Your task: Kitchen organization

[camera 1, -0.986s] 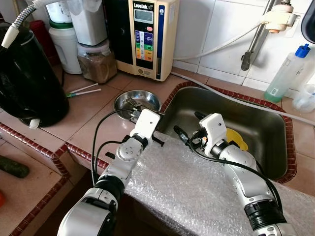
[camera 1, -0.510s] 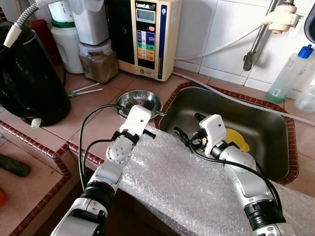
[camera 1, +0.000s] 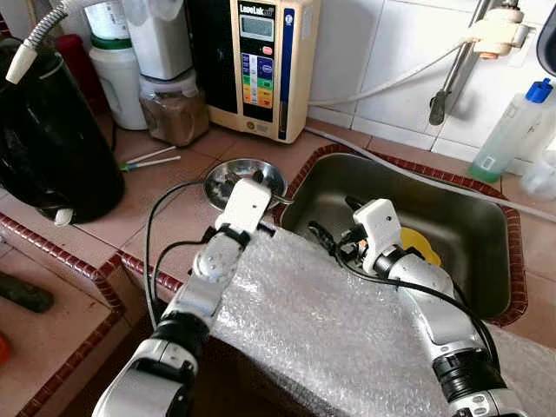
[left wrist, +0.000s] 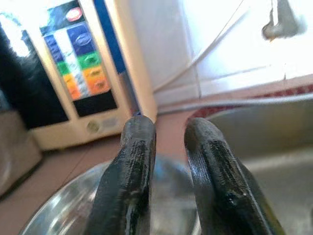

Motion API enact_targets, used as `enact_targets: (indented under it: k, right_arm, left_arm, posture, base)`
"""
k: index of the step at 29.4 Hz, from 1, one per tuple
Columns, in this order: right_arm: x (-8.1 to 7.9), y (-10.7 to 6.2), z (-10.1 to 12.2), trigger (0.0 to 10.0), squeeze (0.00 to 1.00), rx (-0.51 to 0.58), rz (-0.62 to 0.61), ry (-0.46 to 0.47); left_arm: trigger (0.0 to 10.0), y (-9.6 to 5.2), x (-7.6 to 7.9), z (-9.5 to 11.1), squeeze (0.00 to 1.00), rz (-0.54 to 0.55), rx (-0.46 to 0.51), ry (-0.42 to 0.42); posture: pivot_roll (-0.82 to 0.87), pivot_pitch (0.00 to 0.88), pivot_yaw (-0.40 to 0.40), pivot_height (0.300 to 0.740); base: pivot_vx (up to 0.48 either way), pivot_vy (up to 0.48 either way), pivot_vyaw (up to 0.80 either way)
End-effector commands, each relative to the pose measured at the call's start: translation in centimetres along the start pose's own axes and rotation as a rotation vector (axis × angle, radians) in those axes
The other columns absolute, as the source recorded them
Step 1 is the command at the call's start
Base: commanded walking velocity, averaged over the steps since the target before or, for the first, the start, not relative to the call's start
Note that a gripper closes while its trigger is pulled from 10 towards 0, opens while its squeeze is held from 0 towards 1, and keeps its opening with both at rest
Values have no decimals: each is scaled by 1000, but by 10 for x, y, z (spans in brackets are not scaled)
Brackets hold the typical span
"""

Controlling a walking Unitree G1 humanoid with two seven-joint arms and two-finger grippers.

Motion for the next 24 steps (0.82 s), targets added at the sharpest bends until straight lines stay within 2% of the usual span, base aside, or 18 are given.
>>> enact_targets:
  k: [1, 24]
  right_arm:
    - [5, -3, -1, 10000, 1000, -5, -19, -12]
    - [3, -14, -6, 10000, 1000, -24, -28, -25]
  left_arm:
    - [10000, 4, 4, 2, 1000, -6, 3, 1]
    - [10000, 7, 32, -12, 1000, -114, -64, 2]
  posture:
    - [-23, 0, -6, 740]
    - [-59, 0, 6, 740]
  base:
    - [0, 0, 0]
    - [0, 0, 0]
Point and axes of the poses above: a point about 5 cm out from each wrist's last joint towards the gripper, its own y axis pointing out of the wrist towards the gripper, its own z axis along the axis of the wrist's last joint, x = y × z, the point moved 4 cm from there along y, pointing out of the wrist towards the gripper, and after that the axes turned 9 degrees about -y, right-handed, at the moved point
